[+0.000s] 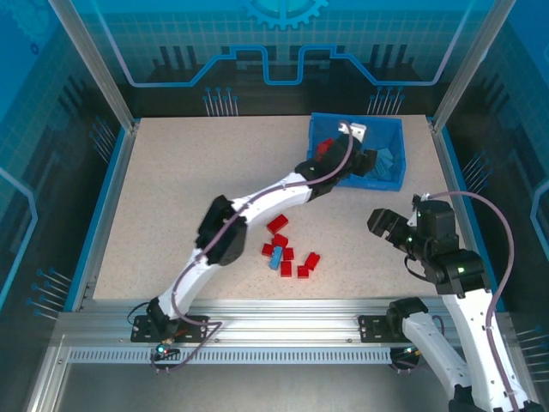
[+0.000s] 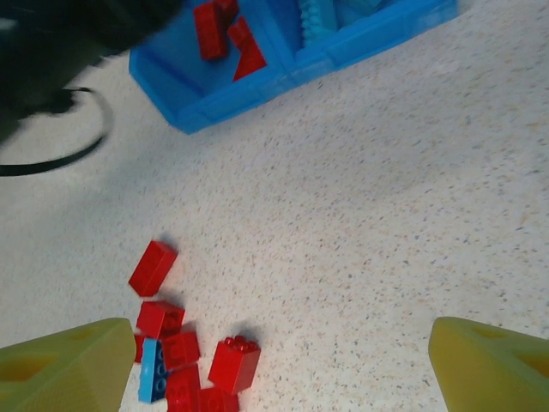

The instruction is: Sort the legos into containers by color

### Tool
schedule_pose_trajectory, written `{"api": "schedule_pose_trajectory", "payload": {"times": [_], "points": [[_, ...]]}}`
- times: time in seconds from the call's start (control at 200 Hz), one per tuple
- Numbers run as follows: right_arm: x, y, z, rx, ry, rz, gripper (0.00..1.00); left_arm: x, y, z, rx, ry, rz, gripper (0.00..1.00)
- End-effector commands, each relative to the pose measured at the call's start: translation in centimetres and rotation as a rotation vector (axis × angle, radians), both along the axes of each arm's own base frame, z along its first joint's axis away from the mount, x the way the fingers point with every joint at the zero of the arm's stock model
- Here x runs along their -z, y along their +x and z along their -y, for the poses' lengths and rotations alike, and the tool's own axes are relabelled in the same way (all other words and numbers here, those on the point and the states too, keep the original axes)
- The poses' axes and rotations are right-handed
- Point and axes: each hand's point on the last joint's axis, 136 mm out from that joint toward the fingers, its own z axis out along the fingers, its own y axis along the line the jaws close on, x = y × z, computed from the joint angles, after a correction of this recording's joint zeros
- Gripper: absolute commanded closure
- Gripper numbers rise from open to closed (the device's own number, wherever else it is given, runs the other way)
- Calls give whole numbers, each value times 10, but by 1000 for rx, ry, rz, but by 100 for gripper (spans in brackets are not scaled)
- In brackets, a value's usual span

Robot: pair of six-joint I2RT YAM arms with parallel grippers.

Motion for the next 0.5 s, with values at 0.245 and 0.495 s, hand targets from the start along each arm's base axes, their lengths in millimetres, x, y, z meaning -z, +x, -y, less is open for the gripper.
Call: {"api": "schedule_pose_trajectory", "payload": {"times": [0.245, 0.495], "points": [[29, 38, -84, -382, 13, -88, 12, -126, -131, -150, 63, 34, 255, 37], [83, 66, -170, -401, 46, -343, 10, -90, -229, -251, 204, 323, 277, 34]]}}
